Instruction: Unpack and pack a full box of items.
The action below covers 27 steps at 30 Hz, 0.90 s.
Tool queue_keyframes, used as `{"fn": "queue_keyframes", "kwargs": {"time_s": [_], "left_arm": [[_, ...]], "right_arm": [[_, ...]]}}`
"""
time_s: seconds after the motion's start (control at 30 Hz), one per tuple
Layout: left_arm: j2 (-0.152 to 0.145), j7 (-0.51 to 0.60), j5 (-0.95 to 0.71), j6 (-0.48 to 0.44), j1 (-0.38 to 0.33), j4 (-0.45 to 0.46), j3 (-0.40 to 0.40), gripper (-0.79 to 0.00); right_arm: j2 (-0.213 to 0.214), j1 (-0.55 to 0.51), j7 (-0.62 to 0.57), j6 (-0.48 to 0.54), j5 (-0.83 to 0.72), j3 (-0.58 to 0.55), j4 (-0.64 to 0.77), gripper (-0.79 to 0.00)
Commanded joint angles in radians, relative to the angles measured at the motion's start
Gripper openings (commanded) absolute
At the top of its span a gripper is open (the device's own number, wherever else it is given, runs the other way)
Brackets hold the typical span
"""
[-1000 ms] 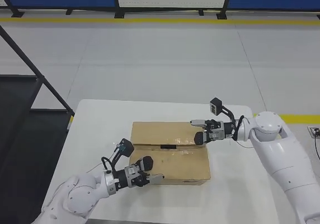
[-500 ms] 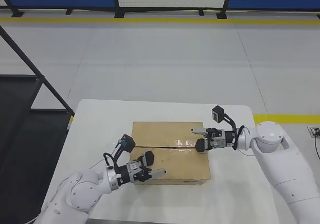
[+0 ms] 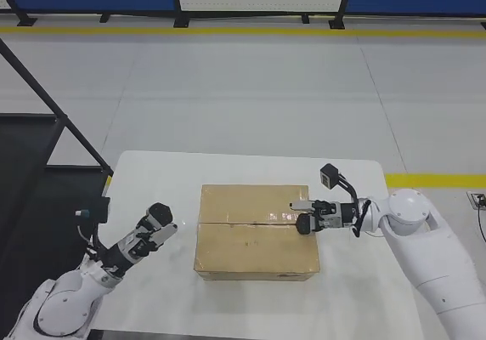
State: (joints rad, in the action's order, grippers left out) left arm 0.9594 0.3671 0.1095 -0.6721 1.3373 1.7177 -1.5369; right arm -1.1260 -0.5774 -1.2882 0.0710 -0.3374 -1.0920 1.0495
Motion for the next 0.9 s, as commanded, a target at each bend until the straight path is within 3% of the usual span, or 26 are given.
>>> {"fn": "queue_keyframes", "kwargs": {"time_s": [0.0,0.2,0.5,0.53,0.63,0.7,0.87], "left_arm": [[-0.007,-0.009,0.042,0.008,0.069,0.014,-0.079,0.000],[-0.015,0.010,0.077,0.029,0.226,0.050,-0.203,0.000],[-0.016,0.007,0.117,0.051,0.222,0.048,-0.212,0.000],[-0.016,-0.012,0.207,0.101,0.214,0.059,-0.220,0.000],[-0.010,-0.150,0.792,0.388,0.221,0.137,-0.158,0.000],[-0.006,-0.197,0.963,0.405,0.223,0.136,-0.078,0.000],[-0.008,-0.215,1.298,0.427,0.188,0.069,0.004,0.000]], "right_arm": [[0.000,0.001,0.001,0.005,-0.002,0.000,0.000,0.000],[0.000,0.001,0.001,0.005,-0.002,0.000,0.000,0.000],[0.000,0.001,0.001,0.005,-0.002,0.000,0.000,0.000],[0.000,0.001,0.001,0.005,-0.002,0.000,0.000,0.000],[0.000,0.001,0.001,0.005,-0.002,0.000,0.000,0.000],[0.000,0.001,0.001,0.005,-0.002,0.000,0.000,0.000],[0.000,0.001,0.001,0.005,-0.002,0.000,0.000,0.000]]}}
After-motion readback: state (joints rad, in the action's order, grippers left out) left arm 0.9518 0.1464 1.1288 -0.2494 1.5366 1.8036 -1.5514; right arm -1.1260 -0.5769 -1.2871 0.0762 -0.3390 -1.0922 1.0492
